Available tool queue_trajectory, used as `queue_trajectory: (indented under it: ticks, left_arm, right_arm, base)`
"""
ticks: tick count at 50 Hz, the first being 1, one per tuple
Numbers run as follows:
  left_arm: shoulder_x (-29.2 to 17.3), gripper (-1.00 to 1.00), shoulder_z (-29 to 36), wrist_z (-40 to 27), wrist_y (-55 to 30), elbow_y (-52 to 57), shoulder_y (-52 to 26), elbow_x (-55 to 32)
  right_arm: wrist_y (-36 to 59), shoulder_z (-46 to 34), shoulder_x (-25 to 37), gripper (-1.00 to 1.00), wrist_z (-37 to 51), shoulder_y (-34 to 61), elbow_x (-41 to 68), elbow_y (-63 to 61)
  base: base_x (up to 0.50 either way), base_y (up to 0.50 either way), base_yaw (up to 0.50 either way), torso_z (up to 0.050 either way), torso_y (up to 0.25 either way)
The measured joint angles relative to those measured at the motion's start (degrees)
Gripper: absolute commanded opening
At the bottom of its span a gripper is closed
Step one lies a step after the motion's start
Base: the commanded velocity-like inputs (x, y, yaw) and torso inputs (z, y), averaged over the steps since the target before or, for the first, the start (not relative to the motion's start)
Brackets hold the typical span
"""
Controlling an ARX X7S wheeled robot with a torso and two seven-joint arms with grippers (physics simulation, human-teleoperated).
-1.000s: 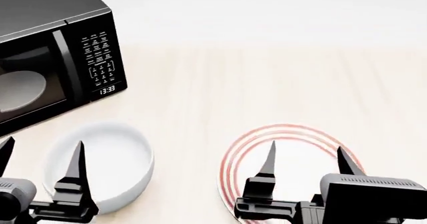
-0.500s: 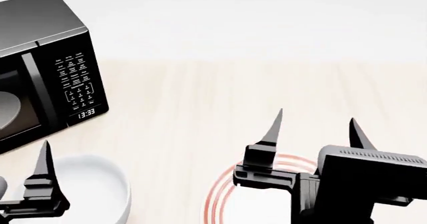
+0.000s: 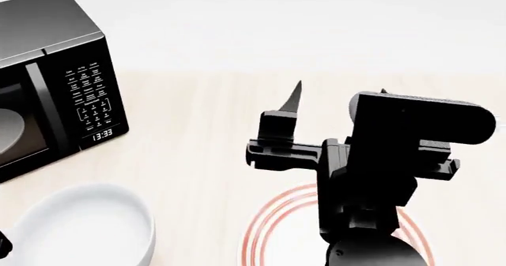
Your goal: Put the white bowl to the right of the plate.
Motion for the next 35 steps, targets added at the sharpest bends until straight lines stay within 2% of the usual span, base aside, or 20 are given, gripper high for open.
queue_trajectory:
  ticks: [14, 18, 35]
  left_arm:
    - [-0.09, 1.0, -4.61, -3.3, 0.74, -0.78, 1.15, -0.11]
    - [-0.2, 1.0, -5.49, -3.91, 0.65, -0.67, 1.4, -0.27]
    - [-0.65, 1.0, -8.97, -5.42, 0.88, -0.09, 2.63, -1.59]
  right_arm:
    - [12.54, -0.08, -1.5, 1.0, -2.58, 10.57, 11.31, 5.89]
    - [12.26, -1.83, -1.39, 1.0, -1.71, 13.12, 13.33, 7.63]
    - [13.12, -7.16, -2.66, 1.0, 16.47, 23.68, 34.23, 22.83]
  base:
    - [0.0, 0.0, 0.0, 0.0, 0.0]
    - [0.0, 0.0, 0.0, 0.0, 0.0]
    - [0.0, 0.0, 0.0, 0.0, 0.0]
